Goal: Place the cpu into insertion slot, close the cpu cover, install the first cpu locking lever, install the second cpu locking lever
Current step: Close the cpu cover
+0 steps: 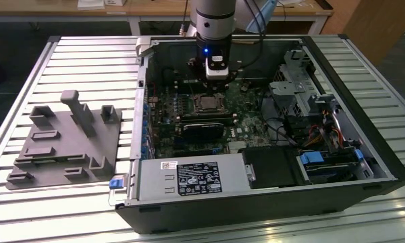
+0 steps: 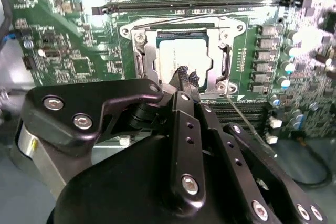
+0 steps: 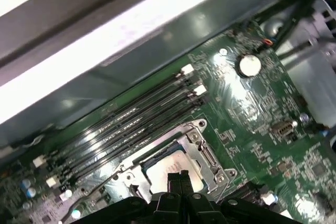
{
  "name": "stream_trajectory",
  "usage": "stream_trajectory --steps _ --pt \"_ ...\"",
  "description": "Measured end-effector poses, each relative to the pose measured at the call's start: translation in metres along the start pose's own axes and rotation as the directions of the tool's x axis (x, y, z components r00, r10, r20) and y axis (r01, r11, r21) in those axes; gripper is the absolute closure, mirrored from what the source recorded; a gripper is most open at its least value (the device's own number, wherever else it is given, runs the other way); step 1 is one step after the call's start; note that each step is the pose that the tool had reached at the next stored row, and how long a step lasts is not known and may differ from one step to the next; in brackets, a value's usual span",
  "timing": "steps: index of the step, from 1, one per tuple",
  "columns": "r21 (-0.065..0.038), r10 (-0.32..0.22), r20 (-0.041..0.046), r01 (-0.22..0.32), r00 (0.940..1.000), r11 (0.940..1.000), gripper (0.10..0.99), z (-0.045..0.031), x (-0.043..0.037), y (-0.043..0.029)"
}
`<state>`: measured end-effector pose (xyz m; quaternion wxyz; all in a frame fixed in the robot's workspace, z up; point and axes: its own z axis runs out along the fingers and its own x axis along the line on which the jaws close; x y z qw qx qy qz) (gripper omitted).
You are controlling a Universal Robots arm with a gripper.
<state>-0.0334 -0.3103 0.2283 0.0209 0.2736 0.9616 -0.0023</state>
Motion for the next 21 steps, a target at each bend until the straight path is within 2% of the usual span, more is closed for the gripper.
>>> stream_trajectory --steps 4,8,12,18,19,21 --pt "-0.003 -0.072 -0.0004 0.072 0.9974 0.9974 0.98 0.0003 0.0 0.0" --pt "-0.006 -0.144 -0.0005 0.144 0.9895 0.9895 0.98 0.0007 0.0 0.0" --pt "-0.009 -0.215 -0.0004 0.215 0.9766 0.9765 0.98 0.0012 0.0 0.0" --pt "-0.013 -0.318 0.0 0.318 0.9481 0.948 0.98 0.0018 0.0001 0.0" --pt "-0.013 -0.327 0.0001 0.327 0.945 0.9449 0.98 0.0018 0.0001 0.0" --pt "-0.014 -0.33 0.0001 0.33 0.944 0.9439 0.98 0.0018 0.0001 0.0"
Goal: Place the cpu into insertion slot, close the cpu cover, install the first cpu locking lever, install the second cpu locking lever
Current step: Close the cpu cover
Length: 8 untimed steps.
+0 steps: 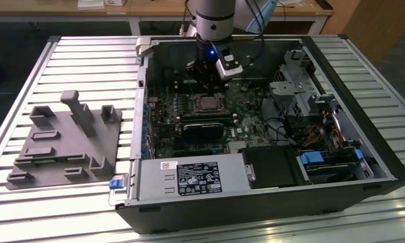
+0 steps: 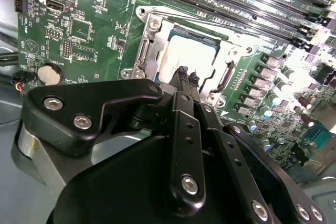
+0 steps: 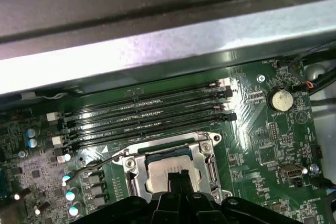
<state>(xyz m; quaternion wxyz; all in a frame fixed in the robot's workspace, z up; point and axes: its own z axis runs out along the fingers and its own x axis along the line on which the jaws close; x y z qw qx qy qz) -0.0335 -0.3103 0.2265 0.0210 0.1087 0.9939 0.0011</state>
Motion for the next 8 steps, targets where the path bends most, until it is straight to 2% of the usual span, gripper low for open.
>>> stream_trajectory --steps 8 --pt "0.0 -0.001 0.0007 0.001 1.0 1.0 0.98 -0.007 -0.0003 0.0"
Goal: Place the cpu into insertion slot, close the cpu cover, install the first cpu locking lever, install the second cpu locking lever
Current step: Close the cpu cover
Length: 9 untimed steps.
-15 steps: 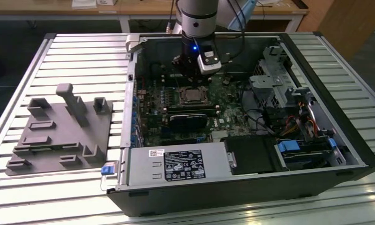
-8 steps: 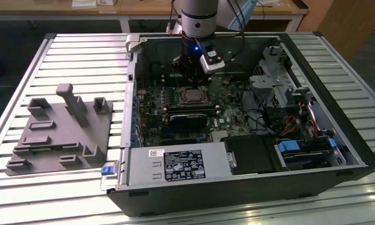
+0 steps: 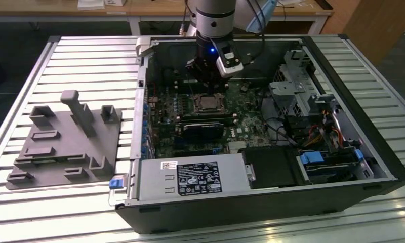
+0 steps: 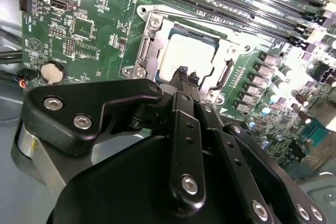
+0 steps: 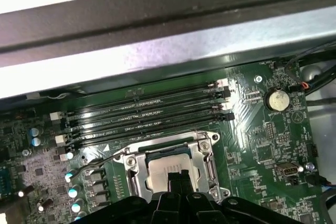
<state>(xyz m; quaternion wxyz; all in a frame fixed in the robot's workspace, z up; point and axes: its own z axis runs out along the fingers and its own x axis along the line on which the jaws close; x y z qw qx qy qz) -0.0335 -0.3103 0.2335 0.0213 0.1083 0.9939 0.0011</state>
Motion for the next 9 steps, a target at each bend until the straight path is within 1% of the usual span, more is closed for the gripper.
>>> stream_trajectory --steps 2,4,9 --pt "0.0 -0.001 0.0005 0.001 1.0 1.0 0.98 -0.0023 -0.0001 0.0" --pt "-0.001 -0.006 0.0008 0.006 1.0 1.0 0.98 -0.0028 -0.0001 0.0001" --pt "-0.002 -0.046 0.0004 0.046 0.9989 0.9989 0.98 -0.0038 -0.0001 0.0"
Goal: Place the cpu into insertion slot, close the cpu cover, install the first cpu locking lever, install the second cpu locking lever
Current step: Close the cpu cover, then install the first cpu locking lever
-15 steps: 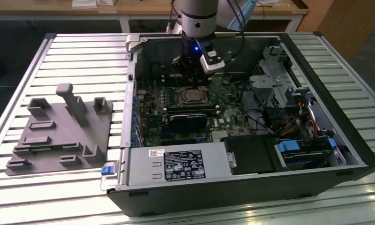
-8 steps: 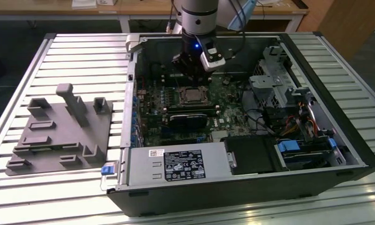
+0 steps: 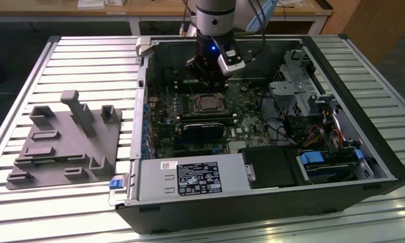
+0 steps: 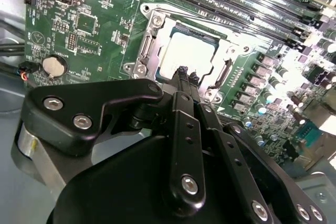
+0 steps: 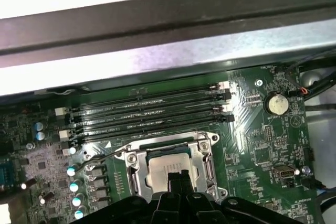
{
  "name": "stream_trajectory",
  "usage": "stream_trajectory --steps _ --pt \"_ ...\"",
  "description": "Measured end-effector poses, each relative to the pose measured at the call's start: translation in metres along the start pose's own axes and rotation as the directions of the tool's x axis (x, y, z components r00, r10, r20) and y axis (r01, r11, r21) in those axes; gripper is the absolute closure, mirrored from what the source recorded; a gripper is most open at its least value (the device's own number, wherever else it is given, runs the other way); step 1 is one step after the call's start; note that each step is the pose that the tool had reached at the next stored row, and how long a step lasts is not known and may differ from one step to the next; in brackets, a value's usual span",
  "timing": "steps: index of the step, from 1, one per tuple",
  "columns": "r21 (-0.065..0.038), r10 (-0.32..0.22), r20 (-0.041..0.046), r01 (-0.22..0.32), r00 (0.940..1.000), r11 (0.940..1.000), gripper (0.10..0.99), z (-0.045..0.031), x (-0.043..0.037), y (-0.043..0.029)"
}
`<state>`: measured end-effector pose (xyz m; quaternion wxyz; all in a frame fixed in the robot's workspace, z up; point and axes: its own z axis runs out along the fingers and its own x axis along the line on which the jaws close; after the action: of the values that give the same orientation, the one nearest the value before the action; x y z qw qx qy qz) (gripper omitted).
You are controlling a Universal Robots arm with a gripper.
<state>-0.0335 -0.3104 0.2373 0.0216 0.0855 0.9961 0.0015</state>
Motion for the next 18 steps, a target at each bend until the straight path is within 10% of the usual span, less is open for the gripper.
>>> stream_trajectory --steps 18 --pt "-0.002 -0.025 0.0051 0.025 0.9997 0.9997 0.98 -0.0144 -0.0007 0.0002"
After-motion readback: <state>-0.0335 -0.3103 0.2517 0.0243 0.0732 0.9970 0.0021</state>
